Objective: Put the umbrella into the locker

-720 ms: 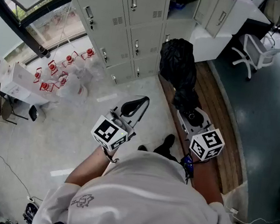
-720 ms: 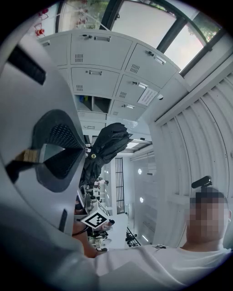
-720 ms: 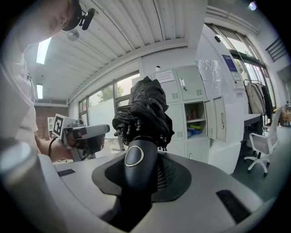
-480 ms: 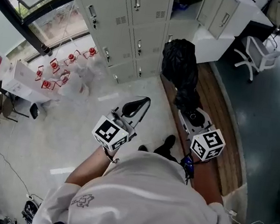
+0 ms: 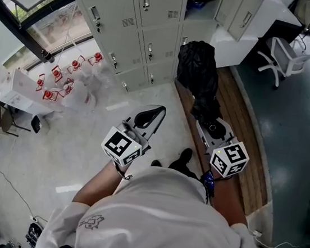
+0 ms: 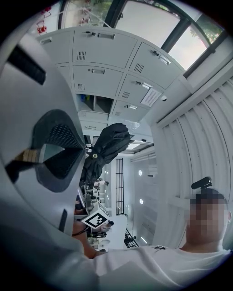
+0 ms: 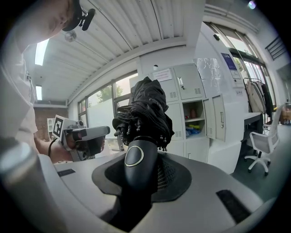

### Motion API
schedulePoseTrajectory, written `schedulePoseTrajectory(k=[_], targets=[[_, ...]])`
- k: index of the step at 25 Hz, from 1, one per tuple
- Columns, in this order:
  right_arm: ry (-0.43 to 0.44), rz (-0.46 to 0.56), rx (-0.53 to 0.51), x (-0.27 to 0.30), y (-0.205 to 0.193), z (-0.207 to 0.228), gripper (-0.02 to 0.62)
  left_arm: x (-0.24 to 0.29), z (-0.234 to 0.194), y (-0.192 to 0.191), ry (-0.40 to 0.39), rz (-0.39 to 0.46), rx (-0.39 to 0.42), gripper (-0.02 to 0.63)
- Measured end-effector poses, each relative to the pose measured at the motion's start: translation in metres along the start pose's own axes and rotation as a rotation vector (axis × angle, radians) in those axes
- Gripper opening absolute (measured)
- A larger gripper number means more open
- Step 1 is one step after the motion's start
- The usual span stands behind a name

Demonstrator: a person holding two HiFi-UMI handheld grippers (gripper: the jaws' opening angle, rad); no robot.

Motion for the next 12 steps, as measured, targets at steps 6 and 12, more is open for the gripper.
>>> schedulePoseTrajectory(k=[6, 12], targets=[[-0.008, 0.003, 0.01, -0.008, 0.009, 0.034, 0.147, 0.039, 0.005, 0.003, -0.013, -0.003, 0.004, 0.011], [-0.006, 0.008, 0.014, -0.017, 0.013, 0.085, 0.149, 0.094, 0.013, 0.0, -0.013, -0.007, 0.014, 0.011]])
Point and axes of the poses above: the fingertips, and each gripper's own axes: x forward along the fingers, z to its right, y out of its top, the point moved 7 cm from there along -x, backward along the fingers, and after that the axes turned 13 degrees about y, right-handed, at the moved point
